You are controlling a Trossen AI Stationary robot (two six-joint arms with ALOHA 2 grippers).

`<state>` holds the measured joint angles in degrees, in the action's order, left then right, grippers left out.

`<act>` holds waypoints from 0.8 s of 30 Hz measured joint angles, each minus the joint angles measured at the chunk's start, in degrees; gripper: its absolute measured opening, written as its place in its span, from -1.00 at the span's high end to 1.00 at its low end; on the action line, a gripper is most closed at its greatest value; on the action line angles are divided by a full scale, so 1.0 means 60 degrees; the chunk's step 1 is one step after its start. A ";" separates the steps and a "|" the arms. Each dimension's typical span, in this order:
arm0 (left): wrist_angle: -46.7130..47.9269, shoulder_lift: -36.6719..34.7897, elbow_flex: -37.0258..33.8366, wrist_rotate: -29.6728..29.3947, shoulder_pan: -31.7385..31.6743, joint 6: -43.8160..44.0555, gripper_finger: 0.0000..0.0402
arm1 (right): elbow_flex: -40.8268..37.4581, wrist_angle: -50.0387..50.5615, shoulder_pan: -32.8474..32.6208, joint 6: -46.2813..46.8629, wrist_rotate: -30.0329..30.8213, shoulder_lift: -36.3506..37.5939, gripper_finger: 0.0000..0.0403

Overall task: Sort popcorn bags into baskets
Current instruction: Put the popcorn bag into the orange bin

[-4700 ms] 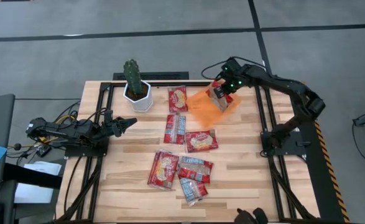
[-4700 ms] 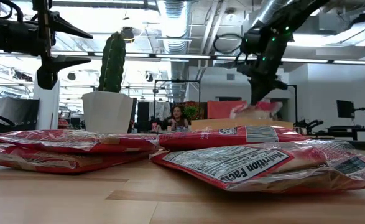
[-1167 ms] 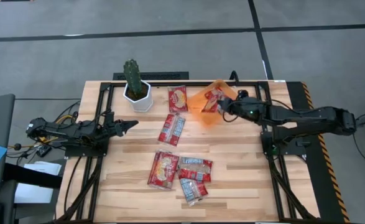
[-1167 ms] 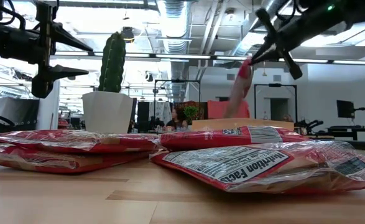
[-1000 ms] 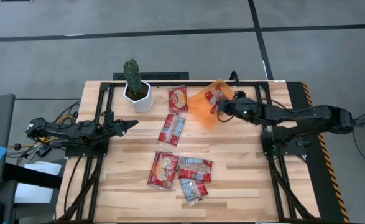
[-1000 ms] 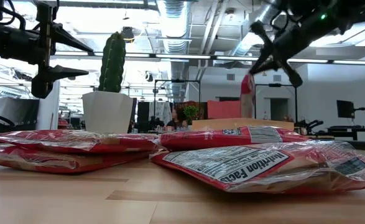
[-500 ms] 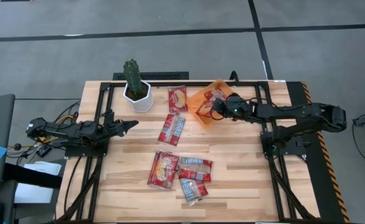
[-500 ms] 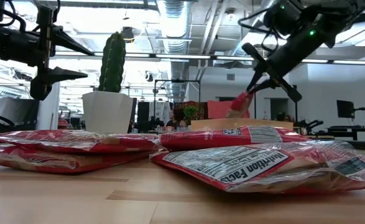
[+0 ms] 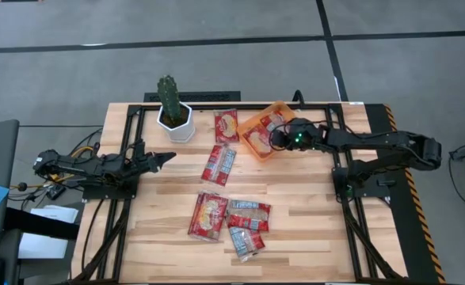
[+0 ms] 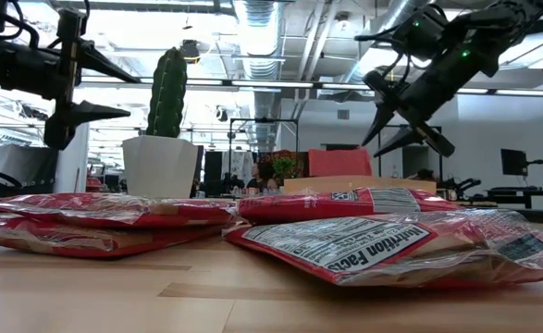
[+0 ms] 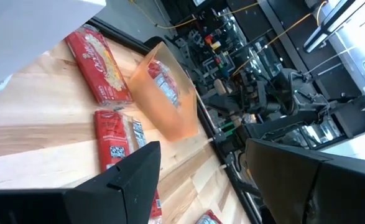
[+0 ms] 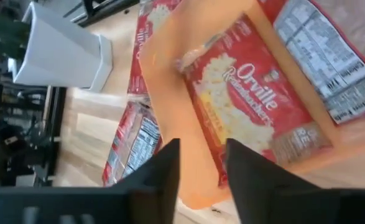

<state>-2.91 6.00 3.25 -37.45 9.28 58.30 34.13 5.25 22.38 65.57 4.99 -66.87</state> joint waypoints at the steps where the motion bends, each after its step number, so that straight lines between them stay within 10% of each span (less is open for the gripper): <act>1: 0.0058 0.0000 0.0000 -0.0001 -0.0001 0.0054 -0.12 | 0.0000 -0.0112 0.0082 -0.0113 -0.0154 0.0000 0.13; 11: 0.0230 -0.0004 0.0000 0.0204 0.0002 0.0331 -0.12 | 0.0000 -0.0417 -0.1780 -0.0961 -0.2975 0.0014 -0.05; 24: 0.0692 0.0000 0.0000 0.0208 -0.0001 0.0515 -0.12 | 0.0209 -0.1232 -0.6984 -0.2334 -0.0628 -0.1471 0.03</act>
<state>1.23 6.00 3.25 -36.21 9.28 61.39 35.38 -2.14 -19.52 51.57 1.22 -75.70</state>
